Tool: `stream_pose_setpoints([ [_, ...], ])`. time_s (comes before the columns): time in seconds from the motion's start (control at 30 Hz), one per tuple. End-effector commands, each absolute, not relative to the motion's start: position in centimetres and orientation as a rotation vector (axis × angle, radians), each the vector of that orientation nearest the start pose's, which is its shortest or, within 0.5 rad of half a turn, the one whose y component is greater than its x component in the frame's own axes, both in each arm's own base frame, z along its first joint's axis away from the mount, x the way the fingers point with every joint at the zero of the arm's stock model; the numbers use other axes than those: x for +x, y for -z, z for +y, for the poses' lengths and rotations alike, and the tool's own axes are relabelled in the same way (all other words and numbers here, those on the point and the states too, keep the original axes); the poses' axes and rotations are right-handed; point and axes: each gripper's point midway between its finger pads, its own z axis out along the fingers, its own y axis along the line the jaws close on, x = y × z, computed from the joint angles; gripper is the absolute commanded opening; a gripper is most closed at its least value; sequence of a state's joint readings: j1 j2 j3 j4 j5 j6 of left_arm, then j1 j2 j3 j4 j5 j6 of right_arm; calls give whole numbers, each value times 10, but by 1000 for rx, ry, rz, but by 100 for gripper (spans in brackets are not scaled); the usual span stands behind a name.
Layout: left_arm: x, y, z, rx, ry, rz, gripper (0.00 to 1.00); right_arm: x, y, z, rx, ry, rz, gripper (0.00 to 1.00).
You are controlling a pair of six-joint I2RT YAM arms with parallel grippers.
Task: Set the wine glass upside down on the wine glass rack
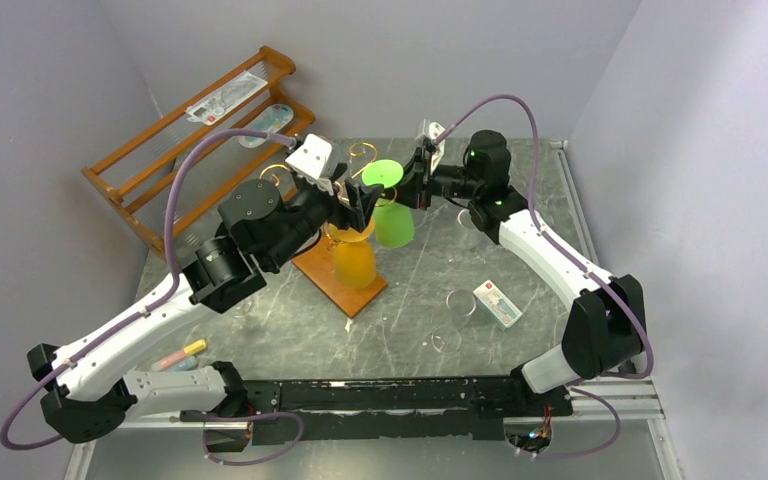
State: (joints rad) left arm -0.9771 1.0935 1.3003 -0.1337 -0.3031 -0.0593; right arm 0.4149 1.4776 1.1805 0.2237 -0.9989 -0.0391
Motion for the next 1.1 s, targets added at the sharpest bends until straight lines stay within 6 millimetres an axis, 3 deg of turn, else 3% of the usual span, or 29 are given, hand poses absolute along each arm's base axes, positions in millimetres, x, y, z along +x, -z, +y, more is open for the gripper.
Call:
stream_pose_setpoints([
  [0.0, 252, -438, -276, 415, 589, 1478, 77, 313, -313, 312, -1152, -1132, 1276, 0],
  [0.37, 257, -432, -278, 408, 565, 1509, 78, 294, -319, 311, -1174, -1203, 1212, 0],
  [0.57, 262, -432, -277, 370, 556, 1530, 78, 295, -319, 312, -1158, -1215, 1213, 0],
  [0.77, 286, -425, -274, 270, 457, 1670, 71, 299, -320, 313, -1132, -1229, 1203, 0],
  [0.9, 314, -408, -256, 227, 370, 1757, 69, 299, -318, 313, -1128, -1224, 1206, 0],
  [1.07, 334, -388, -224, 200, 368, 1822, 73, 299, -316, 312, -1131, -1214, 1217, 0],
])
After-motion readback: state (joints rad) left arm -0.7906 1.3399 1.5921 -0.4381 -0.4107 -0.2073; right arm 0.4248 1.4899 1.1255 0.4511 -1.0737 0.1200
